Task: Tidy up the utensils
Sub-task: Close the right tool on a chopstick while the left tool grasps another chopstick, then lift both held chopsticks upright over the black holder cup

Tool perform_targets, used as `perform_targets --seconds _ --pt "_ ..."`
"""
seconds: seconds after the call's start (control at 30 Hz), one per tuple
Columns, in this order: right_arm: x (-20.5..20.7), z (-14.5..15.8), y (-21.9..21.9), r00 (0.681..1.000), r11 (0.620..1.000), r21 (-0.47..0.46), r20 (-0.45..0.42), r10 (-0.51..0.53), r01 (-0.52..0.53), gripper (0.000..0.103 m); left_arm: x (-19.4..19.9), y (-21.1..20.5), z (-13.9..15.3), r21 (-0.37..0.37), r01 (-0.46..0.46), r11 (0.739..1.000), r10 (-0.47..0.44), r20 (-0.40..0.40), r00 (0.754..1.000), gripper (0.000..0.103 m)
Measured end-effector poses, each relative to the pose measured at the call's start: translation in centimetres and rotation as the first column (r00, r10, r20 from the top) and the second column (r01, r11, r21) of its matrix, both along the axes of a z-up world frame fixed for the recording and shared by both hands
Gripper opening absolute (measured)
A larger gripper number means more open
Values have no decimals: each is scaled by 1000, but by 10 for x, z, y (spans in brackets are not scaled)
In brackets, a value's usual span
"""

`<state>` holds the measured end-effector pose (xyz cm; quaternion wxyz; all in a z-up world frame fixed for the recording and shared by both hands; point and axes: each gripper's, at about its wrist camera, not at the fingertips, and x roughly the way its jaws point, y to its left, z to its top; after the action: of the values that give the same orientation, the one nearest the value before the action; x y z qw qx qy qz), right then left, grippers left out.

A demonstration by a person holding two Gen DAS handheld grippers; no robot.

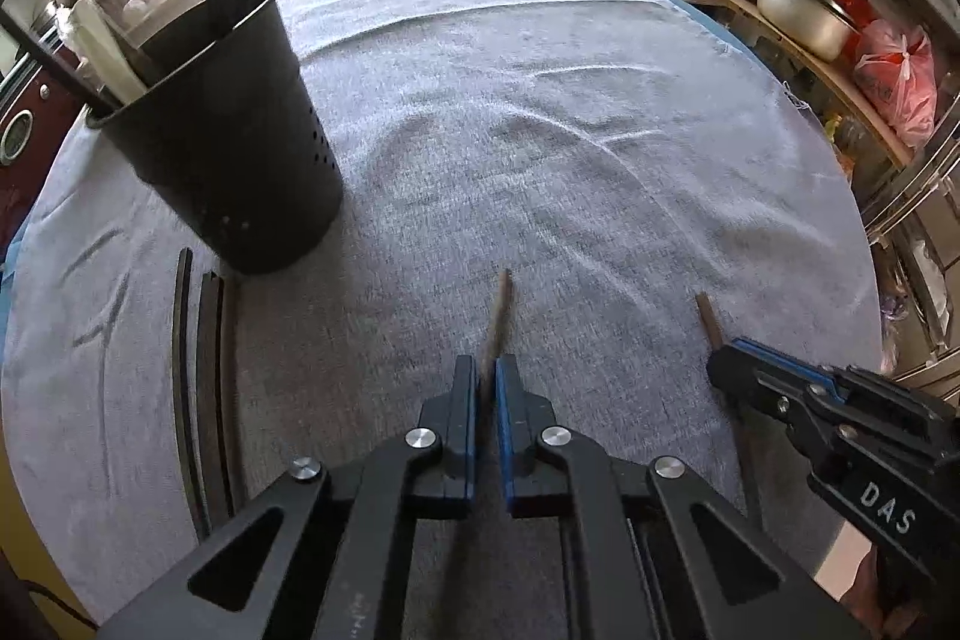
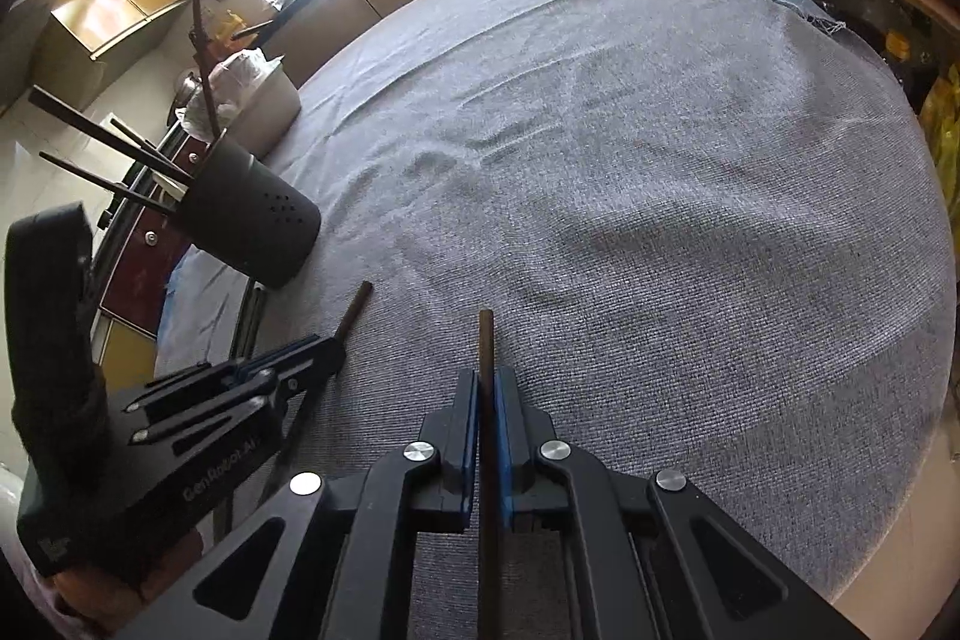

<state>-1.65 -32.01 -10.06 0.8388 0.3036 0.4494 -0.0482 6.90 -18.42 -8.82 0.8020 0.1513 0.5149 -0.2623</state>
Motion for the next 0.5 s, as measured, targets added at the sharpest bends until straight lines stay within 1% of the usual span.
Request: perform_targets --seconds 0.1,0.23,0.37,0.43,0.5 --pt "3 1 3 1000 1000 -18 -15 3 -4 7 -5 5 0 -11 -3 1000 3 -14 1000 5" --pt "15 7 12 996 997 -76 -89 25 -32 7 -13 13 1 -15 -14 1000 14 -17 1000 5" --pt "26 12 18 985 989 -133 -170 41 -65 7 -19 23 1 -18 -25 1000 25 -6 1000 5" --pt "31 14 25 980 982 -170 -194 51 -85 10 -18 30 2 -30 -42 999 41 -7 999 5" --pt "34 15 32 977 969 -222 -206 59 -105 10 -16 37 6 -45 -60 997 60 -4 998 5"
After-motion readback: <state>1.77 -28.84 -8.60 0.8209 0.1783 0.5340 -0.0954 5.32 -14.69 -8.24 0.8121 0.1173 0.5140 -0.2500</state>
